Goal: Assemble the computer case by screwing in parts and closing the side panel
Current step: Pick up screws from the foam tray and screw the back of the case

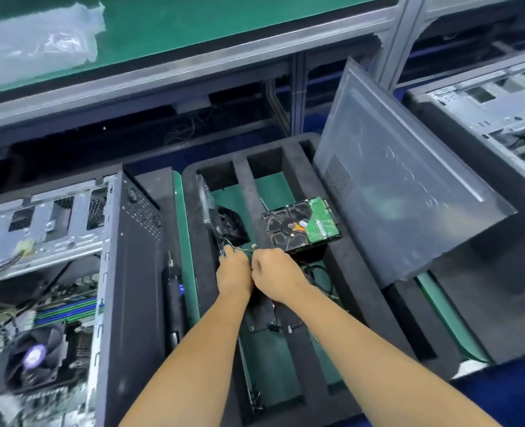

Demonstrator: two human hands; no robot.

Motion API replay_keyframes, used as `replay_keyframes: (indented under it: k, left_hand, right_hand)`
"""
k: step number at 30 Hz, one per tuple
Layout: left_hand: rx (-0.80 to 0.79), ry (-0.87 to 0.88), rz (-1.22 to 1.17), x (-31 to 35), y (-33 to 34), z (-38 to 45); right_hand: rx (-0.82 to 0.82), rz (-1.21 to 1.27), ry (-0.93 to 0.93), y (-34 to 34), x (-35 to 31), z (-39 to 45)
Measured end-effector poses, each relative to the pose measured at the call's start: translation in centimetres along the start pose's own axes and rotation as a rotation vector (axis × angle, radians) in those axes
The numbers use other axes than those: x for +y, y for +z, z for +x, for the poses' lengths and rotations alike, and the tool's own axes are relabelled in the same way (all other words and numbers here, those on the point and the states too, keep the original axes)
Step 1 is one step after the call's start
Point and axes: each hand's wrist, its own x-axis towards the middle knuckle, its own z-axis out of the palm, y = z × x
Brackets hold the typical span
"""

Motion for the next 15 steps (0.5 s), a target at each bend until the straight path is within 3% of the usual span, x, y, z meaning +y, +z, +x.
replay_keyframes:
  k: [4,9,15]
  left_hand:
    - [-0.069,-0.021,0.012,0.1,0.7,0.8]
    - [-0.018,0.050,0.025,-0.2,1.5,1.0]
    - [-0.043,0.027,-0.146,-0.5,0.8,1.2]
  right_hand:
    - [0.052,0.048,0.012,0.7,0.5,0.3]
    - [0.103,0.011,-0.006,1.4,0.7,0.7]
    - [0.122,-0.030,0.006,1.7,0.5,1.1]
